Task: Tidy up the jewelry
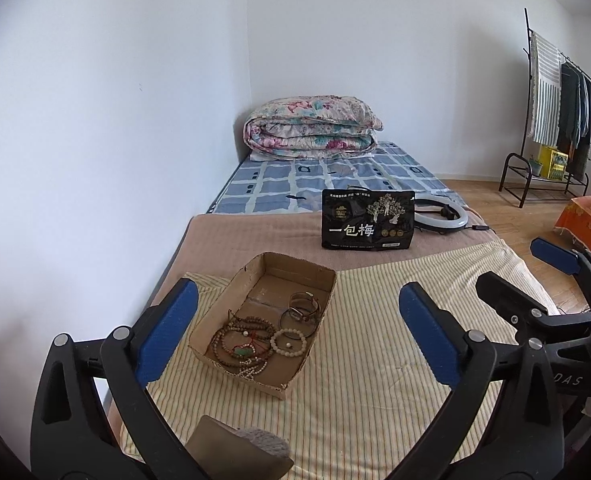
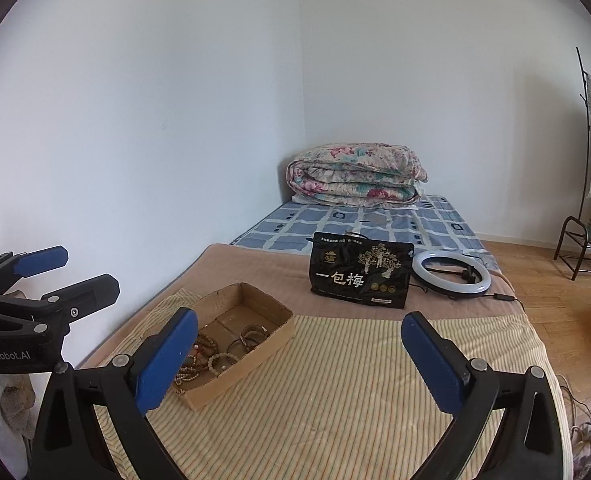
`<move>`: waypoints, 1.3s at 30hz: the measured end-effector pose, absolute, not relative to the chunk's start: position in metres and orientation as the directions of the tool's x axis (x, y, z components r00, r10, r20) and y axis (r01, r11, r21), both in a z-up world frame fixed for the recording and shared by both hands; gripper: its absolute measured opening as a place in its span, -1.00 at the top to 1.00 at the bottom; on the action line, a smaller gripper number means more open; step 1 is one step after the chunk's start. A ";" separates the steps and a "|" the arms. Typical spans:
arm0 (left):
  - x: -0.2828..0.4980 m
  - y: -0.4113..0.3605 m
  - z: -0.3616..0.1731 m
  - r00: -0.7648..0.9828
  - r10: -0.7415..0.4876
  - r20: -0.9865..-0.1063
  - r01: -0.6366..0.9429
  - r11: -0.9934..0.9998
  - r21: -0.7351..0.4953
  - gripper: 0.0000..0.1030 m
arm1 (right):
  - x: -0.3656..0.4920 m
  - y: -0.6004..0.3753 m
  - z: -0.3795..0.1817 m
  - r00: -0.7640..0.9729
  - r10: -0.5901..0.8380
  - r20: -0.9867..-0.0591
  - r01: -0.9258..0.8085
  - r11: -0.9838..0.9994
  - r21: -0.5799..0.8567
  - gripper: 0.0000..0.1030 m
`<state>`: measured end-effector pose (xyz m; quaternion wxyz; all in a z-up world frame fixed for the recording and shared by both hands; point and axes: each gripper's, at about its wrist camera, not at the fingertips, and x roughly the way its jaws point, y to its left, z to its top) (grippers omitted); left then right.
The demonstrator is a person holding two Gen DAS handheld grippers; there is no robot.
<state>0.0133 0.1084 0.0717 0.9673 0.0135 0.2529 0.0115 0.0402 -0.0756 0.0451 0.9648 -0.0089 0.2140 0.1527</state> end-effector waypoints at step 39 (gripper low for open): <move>-0.028 0.081 0.089 0.896 0.022 -0.443 -0.002 0.999 0.046 -0.98 | -0.003 -0.131 0.044 0.897 0.176 -0.405 -0.191 0.982 0.002 -0.99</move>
